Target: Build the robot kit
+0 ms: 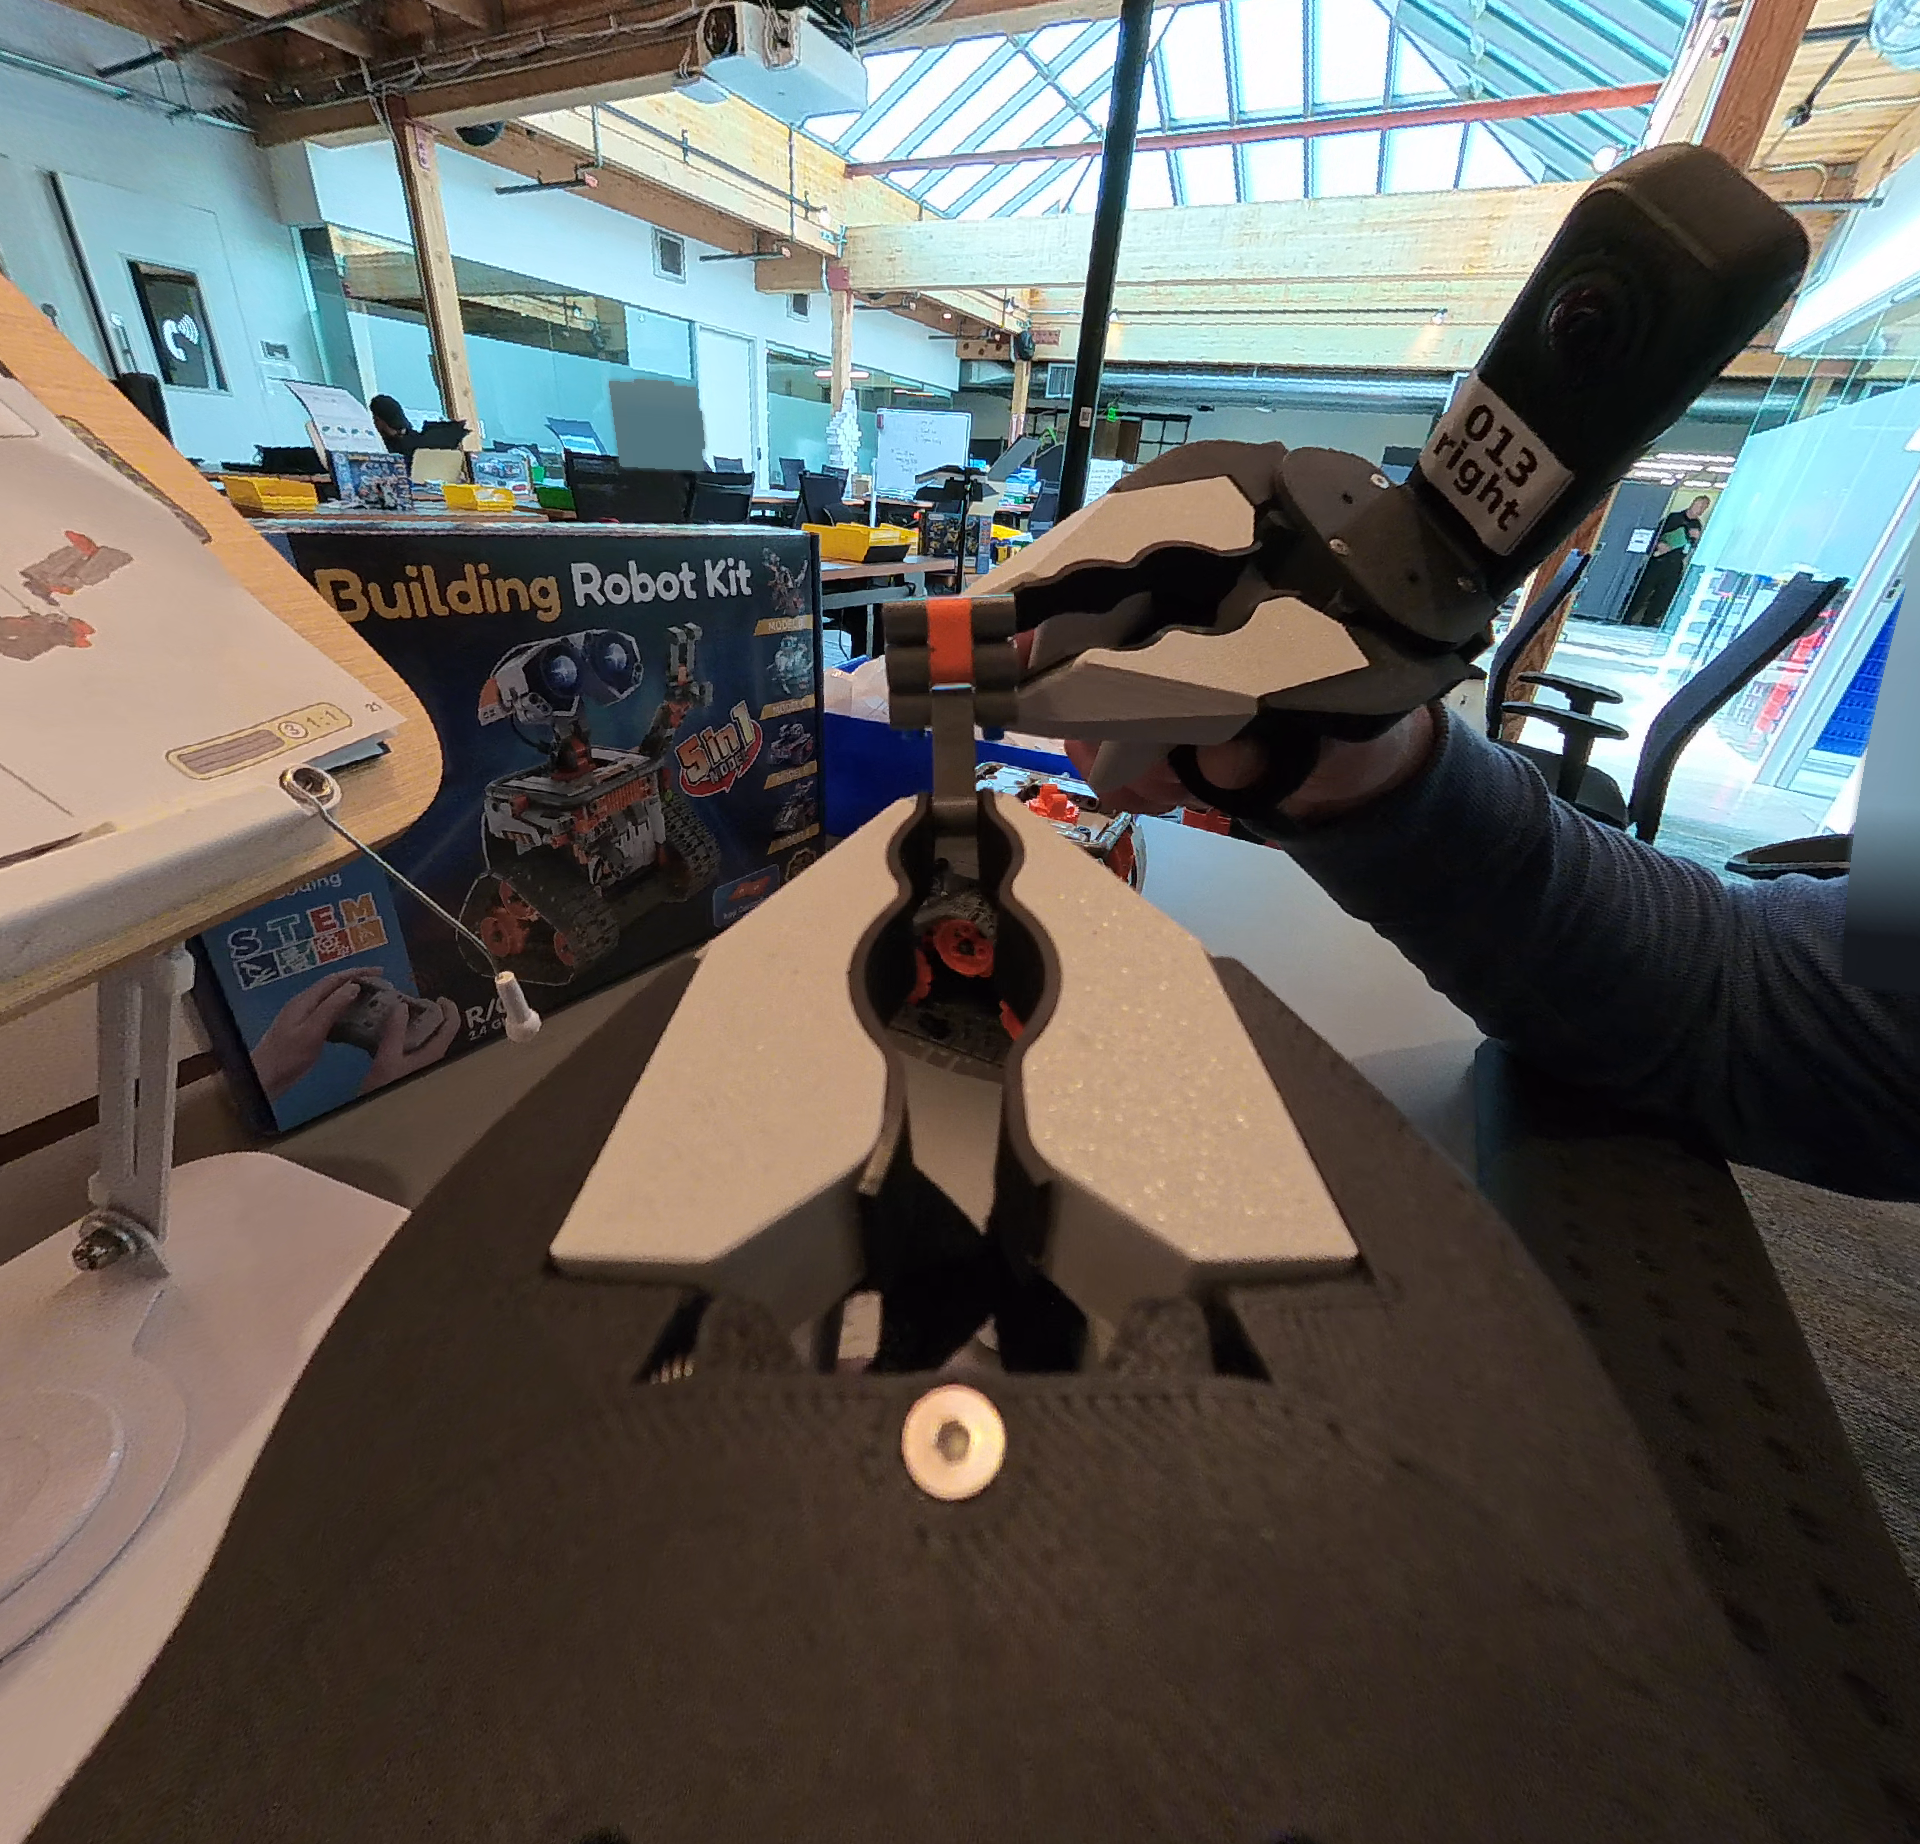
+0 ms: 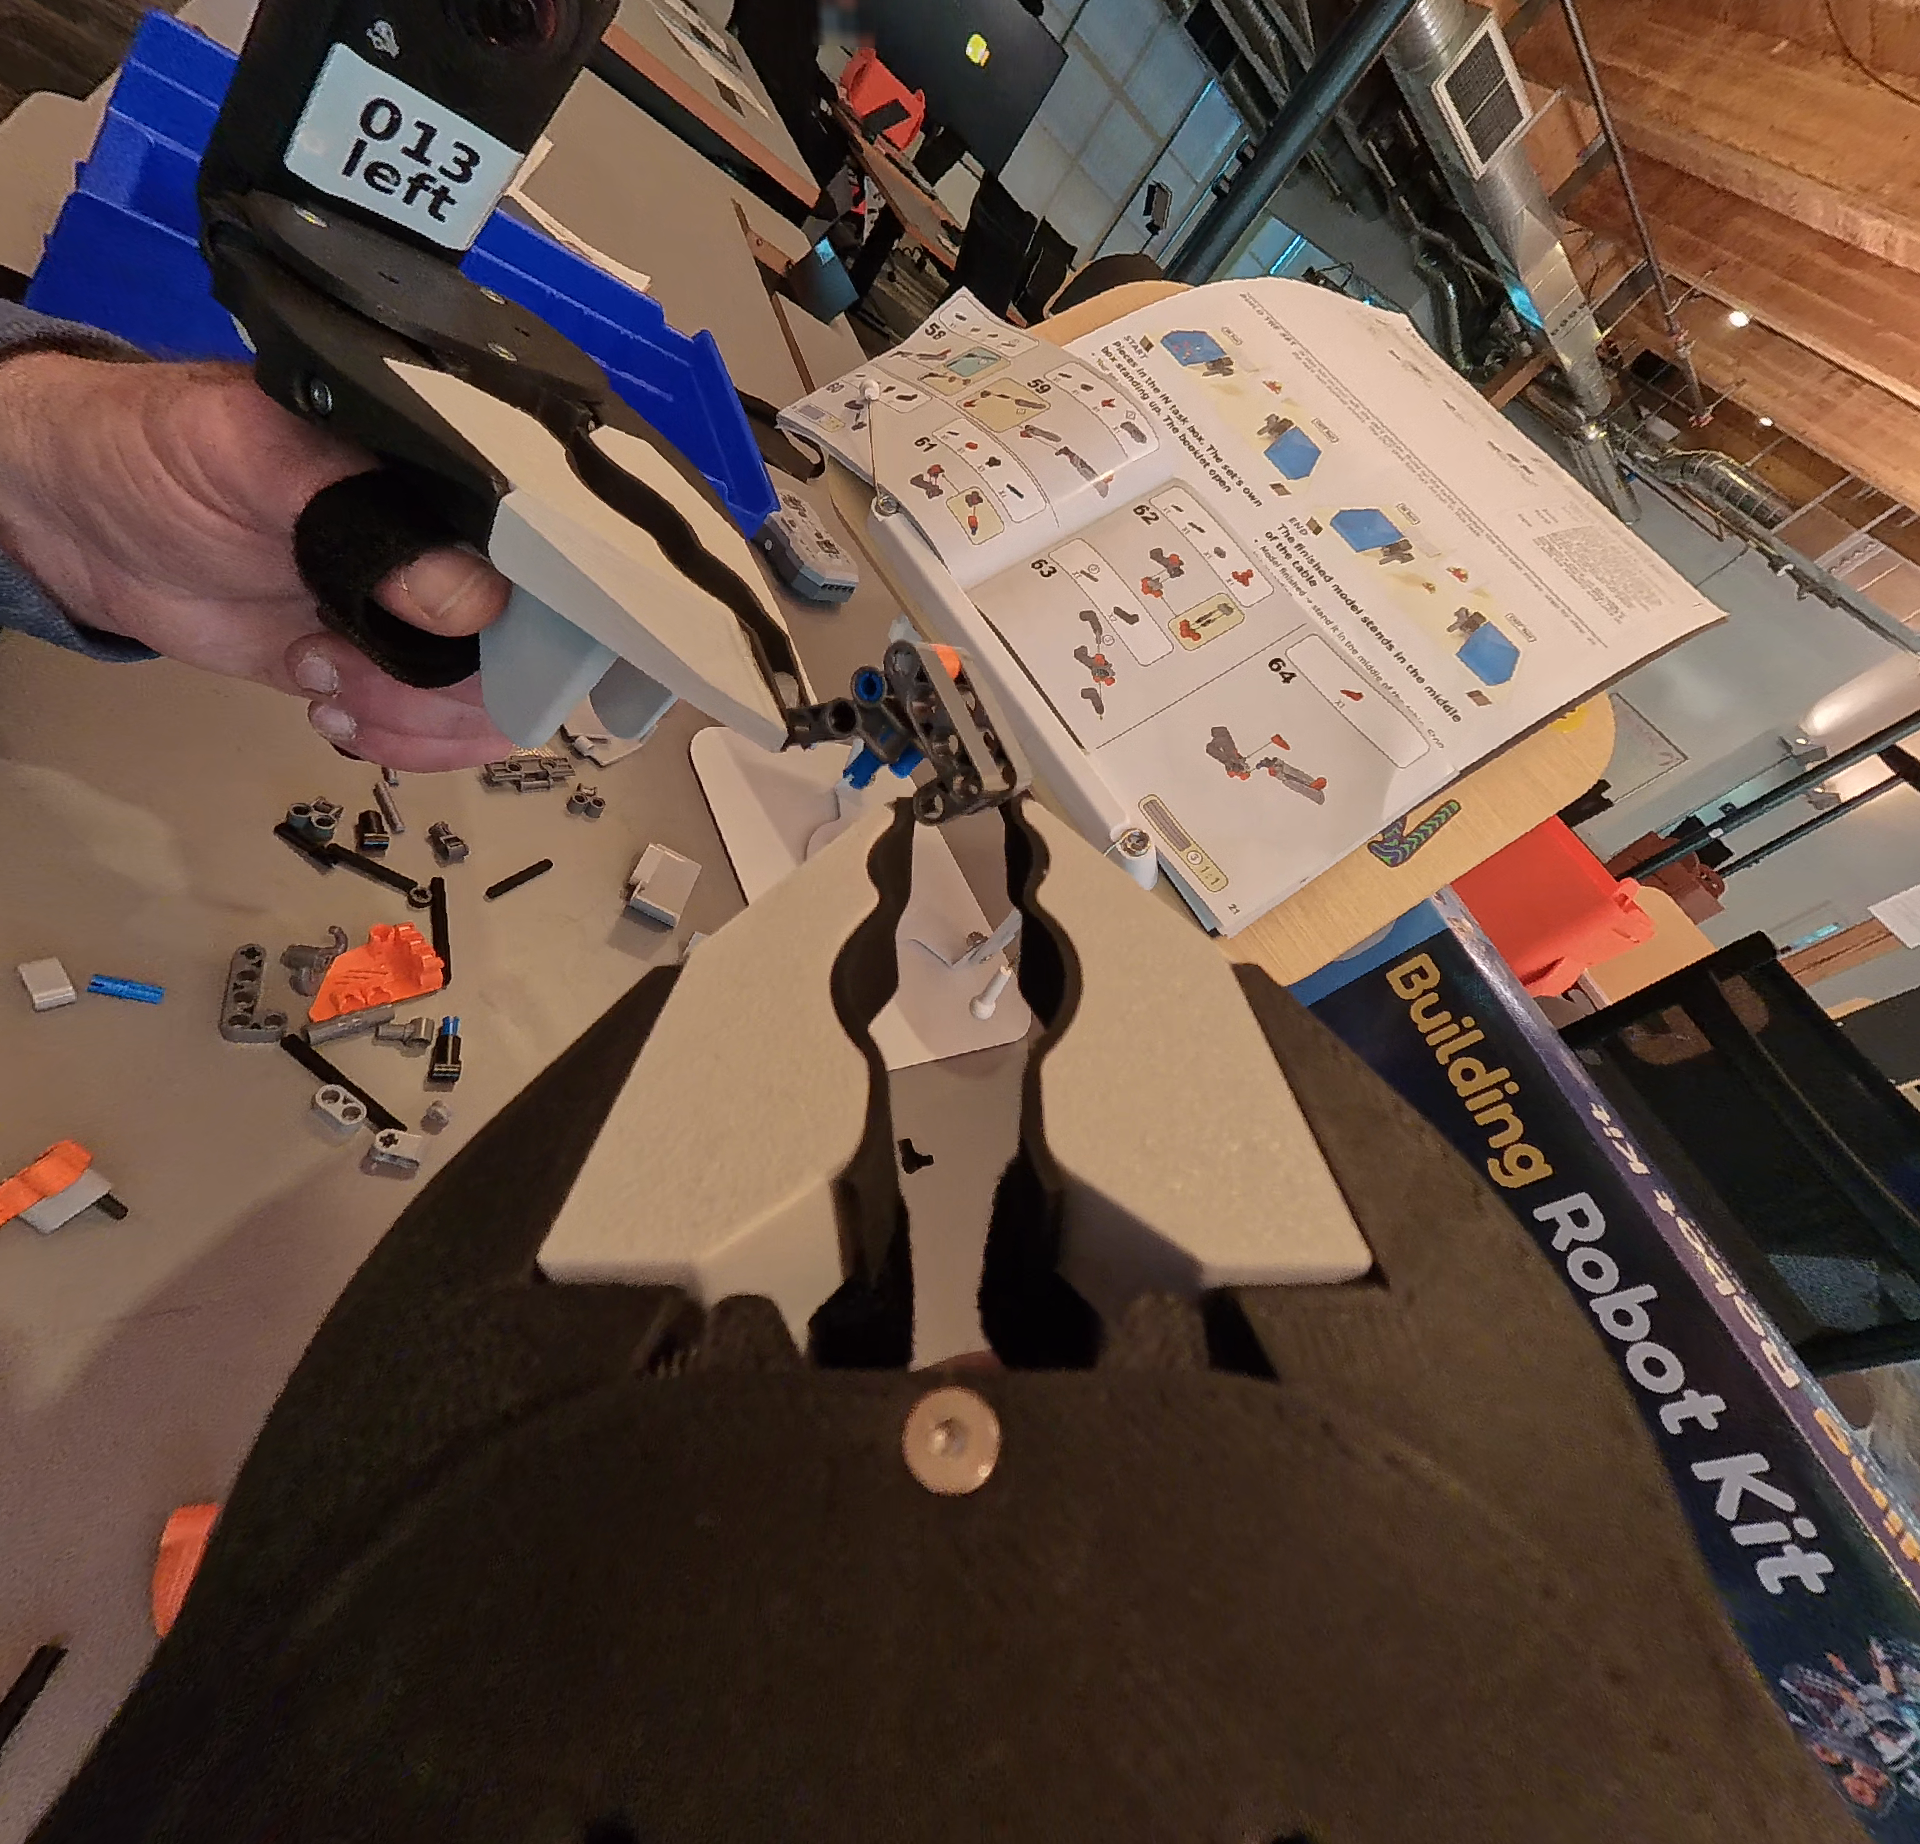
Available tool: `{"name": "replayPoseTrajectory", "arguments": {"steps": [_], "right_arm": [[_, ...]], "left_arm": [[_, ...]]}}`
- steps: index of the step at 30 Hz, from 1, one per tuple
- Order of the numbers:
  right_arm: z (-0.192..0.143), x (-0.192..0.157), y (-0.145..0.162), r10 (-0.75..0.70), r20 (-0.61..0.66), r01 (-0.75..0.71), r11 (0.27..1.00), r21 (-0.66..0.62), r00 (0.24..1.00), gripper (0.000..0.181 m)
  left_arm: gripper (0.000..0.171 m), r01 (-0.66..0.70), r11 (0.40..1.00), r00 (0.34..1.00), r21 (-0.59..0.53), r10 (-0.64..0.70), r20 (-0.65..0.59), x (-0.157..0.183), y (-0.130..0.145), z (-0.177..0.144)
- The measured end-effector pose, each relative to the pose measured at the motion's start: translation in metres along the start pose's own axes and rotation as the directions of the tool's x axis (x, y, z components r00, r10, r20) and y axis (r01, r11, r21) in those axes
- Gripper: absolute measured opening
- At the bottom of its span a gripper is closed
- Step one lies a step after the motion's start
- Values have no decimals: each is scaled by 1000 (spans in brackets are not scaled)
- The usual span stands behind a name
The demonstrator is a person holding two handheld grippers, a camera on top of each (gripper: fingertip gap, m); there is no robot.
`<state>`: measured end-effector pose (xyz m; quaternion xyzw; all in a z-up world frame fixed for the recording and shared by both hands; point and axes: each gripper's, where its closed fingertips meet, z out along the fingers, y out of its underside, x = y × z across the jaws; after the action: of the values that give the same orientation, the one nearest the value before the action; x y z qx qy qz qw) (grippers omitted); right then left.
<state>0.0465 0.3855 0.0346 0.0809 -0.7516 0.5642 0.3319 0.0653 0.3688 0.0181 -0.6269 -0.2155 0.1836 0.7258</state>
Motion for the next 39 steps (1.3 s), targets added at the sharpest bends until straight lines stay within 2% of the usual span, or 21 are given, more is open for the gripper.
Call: {"name": "replayPoseTrajectory", "arguments": {"steps": [6, 39], "right_arm": [[-2, 1, -3, -2, -1, 2, 1000, 10, 1000, 17], [-2, -2, -7, -304, -120, 302, 953, -37, 945, 8]], "left_arm": [[6, -20, 1000, 1000, -4, 21, 10, 0, 0, 0], [5, -223, 972, 969, -67, 229, 94, 1, 4, 2]]}}
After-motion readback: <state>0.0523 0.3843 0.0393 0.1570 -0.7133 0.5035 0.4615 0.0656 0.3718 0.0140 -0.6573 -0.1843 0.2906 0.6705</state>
